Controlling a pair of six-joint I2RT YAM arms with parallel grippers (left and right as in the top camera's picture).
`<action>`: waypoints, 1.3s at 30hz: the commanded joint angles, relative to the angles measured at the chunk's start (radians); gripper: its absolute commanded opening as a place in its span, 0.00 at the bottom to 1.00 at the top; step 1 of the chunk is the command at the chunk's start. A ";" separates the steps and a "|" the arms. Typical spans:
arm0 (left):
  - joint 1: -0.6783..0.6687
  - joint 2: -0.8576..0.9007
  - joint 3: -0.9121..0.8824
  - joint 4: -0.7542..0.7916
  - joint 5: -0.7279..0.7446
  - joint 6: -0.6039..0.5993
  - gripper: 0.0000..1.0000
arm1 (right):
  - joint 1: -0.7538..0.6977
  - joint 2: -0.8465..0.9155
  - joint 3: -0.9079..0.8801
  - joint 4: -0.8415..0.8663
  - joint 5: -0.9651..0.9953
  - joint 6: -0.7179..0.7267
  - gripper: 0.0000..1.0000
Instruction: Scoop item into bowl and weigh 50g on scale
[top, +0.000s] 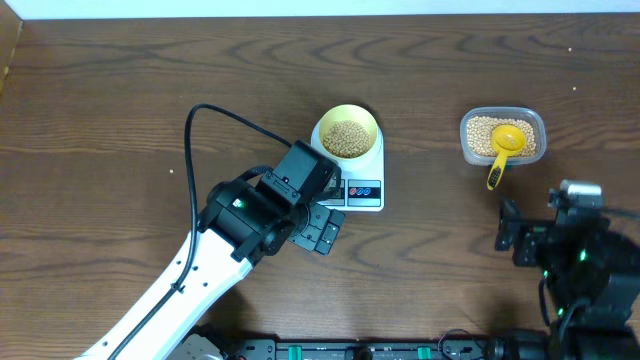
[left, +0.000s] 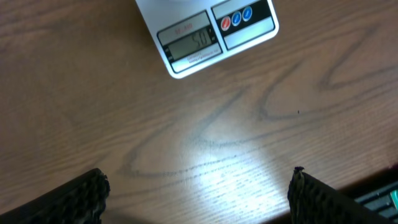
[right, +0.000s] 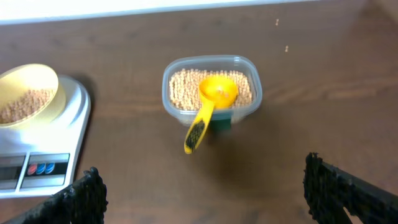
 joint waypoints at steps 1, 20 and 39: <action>-0.002 -0.004 0.018 0.000 -0.013 0.005 0.94 | -0.006 -0.123 -0.104 0.051 -0.002 0.021 0.99; -0.002 -0.004 0.018 0.000 -0.013 0.005 0.94 | -0.006 -0.321 -0.393 0.279 -0.028 0.047 0.99; -0.002 -0.004 0.018 0.000 -0.013 0.005 0.94 | -0.006 -0.320 -0.583 0.471 -0.260 -0.134 0.99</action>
